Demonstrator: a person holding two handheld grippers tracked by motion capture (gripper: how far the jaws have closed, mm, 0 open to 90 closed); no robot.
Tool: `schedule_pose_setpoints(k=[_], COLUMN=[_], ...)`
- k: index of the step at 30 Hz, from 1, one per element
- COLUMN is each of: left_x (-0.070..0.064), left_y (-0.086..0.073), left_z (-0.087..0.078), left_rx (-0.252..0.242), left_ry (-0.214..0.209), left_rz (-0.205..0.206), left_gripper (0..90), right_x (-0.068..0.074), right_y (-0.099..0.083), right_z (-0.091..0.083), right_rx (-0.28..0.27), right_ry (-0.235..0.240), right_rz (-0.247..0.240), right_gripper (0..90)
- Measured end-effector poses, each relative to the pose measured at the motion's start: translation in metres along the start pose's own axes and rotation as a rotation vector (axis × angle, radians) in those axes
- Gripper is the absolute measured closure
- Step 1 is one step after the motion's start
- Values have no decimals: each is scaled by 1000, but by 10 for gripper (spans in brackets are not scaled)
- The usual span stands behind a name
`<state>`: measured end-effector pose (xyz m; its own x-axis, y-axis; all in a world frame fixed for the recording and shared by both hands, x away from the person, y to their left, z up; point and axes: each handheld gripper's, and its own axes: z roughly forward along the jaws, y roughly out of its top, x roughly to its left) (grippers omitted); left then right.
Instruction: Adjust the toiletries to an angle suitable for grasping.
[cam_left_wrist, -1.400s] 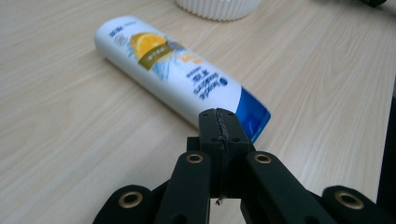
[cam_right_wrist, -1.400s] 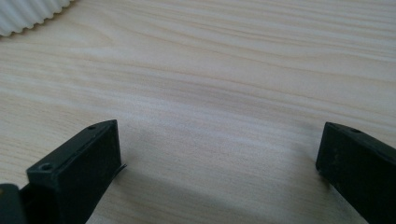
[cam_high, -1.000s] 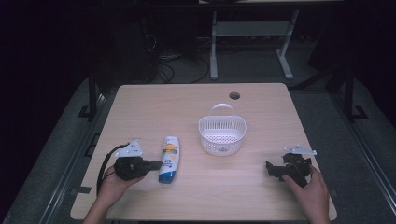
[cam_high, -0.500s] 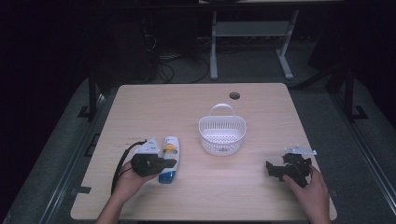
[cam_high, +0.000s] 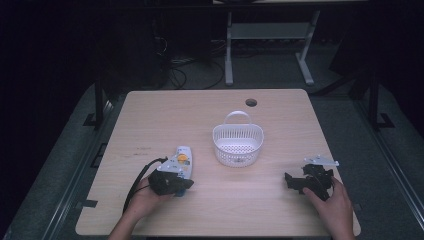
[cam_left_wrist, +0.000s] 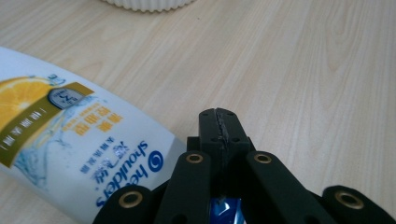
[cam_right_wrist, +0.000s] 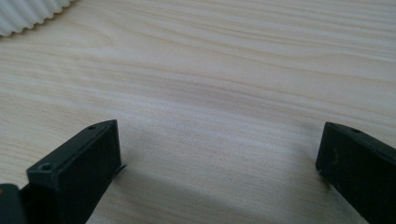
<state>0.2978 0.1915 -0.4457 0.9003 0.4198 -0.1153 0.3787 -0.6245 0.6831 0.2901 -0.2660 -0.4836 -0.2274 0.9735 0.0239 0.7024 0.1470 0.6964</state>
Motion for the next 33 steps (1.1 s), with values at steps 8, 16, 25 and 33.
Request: schedule_pose_setpoints(k=[8, 16, 25, 33], left_x=[1, 5, 13, 20], left_y=[-4, -9, -17, -23], left_z=[-1, -8, -19, -26], left_rx=[15, 18, 8, 14], left_ry=[12, 29, 53, 73], left_rz=[-5, -12, -42, -59], left_gripper=[900, 900, 900, 900], right_x=[0, 0, 0, 0], right_y=[0, 0, 0, 0], right_z=[0, 0, 1, 1], right_rx=[-1, -1, -2, -2], right_ry=[1, 1, 1, 1], right_rz=[-1, -1, -2, -2], right_gripper=[0, 0, 0, 0])
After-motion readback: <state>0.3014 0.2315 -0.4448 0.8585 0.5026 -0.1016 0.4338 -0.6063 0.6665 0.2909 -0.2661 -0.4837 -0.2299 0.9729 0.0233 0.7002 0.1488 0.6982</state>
